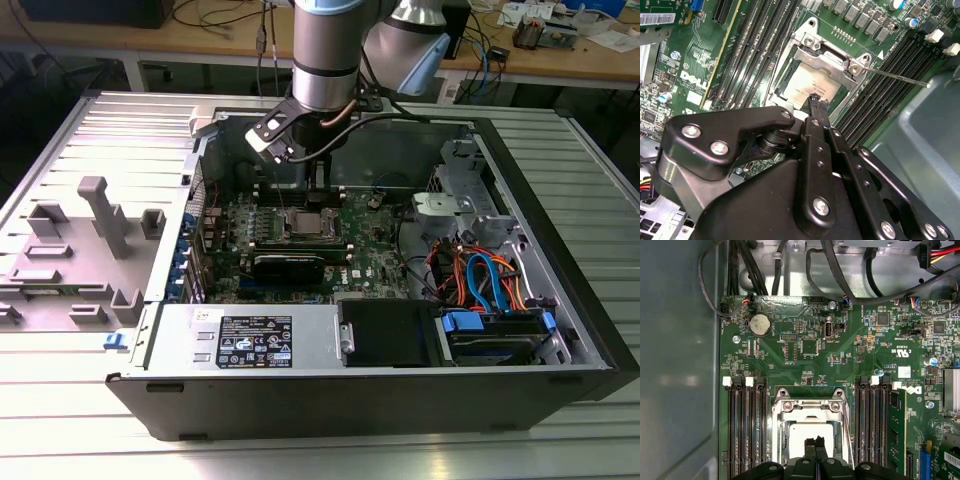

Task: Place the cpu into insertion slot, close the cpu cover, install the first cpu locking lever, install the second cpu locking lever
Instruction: 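Close the cpu cover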

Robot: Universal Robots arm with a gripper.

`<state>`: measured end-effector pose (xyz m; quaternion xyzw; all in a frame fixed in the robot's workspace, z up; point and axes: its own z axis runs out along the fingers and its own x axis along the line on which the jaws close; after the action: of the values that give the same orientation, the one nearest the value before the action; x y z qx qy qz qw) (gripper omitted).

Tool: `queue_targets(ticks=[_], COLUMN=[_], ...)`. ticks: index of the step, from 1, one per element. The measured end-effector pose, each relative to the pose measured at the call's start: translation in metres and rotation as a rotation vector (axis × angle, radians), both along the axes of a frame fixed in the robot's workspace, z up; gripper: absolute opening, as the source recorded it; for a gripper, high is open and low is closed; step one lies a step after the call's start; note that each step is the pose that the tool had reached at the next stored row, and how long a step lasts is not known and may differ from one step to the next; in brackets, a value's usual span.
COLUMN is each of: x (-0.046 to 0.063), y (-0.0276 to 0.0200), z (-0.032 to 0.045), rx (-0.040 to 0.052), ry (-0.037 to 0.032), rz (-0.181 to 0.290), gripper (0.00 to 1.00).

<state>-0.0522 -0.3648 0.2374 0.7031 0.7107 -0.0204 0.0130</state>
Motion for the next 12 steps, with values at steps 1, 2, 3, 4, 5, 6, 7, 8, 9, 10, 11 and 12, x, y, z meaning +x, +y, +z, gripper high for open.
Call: queue_targets(ticks=[1,2,3,4,5,6,7,8,9,10,11,12], x=[0.0000,0.0000,0.0000,0.0000,-0.0001,-0.0003,-0.0008,-0.0013,-0.0018,-0.0027,-0.0035,-0.0044], y=[0.0000,0.0000,0.0000,0.0000,-0.0001,-0.0001,-0.0004,-0.0005,-0.0007,-0.0011,-0.0014,-0.0018], z=[0.0000,0.0000,0.0000,-0.0001,-0.0004,-0.0011,-0.0016,-0.0024,-0.0033,-0.0041,-0.0051,-0.0060], rx=[0.0000,0.0000,0.0000,0.0001,0.0003,0.0004,0.0001,0.0001,0.0002,0.0000,0.0001,0.0001], ry=[0.0000,0.0000,-0.0001,-0.0001,-0.0003,-0.0005,-0.0003,-0.0003,-0.0004,-0.0002,-0.0003,-0.0002], rz=[0.000,0.000,0.000,0.000,0.000,0.000,0.000,0.000,0.000,0.001,0.001,0.002], gripper=[0.11,0.11,0.11,0.11,0.11,0.11,0.11,0.11,0.11,0.11,0.11,0.11])
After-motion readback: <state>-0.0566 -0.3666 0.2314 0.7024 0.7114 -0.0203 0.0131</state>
